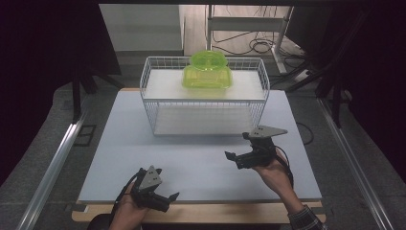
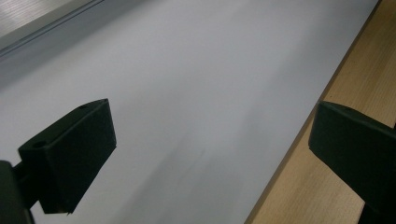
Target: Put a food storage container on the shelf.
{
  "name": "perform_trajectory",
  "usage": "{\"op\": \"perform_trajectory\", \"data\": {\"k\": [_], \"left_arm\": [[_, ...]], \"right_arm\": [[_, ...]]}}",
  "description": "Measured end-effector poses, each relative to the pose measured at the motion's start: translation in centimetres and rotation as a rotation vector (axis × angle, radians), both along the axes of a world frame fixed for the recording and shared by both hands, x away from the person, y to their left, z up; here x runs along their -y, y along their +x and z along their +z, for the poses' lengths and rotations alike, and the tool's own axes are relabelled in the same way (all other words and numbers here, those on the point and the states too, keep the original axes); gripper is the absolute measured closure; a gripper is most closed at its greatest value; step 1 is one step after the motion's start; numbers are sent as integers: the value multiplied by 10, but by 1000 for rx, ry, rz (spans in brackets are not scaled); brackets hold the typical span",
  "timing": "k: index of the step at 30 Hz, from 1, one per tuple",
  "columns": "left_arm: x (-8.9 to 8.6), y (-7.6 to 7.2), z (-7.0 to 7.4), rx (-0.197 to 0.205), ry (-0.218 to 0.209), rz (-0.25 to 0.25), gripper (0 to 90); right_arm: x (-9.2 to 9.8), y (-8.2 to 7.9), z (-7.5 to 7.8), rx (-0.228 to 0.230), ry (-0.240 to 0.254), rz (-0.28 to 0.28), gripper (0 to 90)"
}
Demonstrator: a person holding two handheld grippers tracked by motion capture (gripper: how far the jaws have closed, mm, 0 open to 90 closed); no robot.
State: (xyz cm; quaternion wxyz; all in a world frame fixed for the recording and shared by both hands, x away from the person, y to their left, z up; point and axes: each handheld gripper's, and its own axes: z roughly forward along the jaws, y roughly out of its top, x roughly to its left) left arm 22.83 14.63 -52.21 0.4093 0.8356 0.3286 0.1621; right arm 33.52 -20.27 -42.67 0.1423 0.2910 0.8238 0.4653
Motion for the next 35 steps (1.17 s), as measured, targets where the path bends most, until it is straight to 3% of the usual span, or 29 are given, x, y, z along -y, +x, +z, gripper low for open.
{"op": "perform_trajectory", "data": {"k": [17, 21, 28, 35], "left_arm": [[-1, 1, -1, 7, 5, 2, 8], [-1, 1, -1, 7, 8, 2, 8], [0, 0, -2, 7, 21, 2, 8], [0, 1, -2, 6, 24, 2, 8]], "right_arm": [[26, -22, -41, 0, -38, -34, 21], [33, -26, -50, -14, -40, -41, 18], [35, -28, -67, -58, -94, -38, 17], [34, -26, -71, -66, -125, -47, 17]]}}
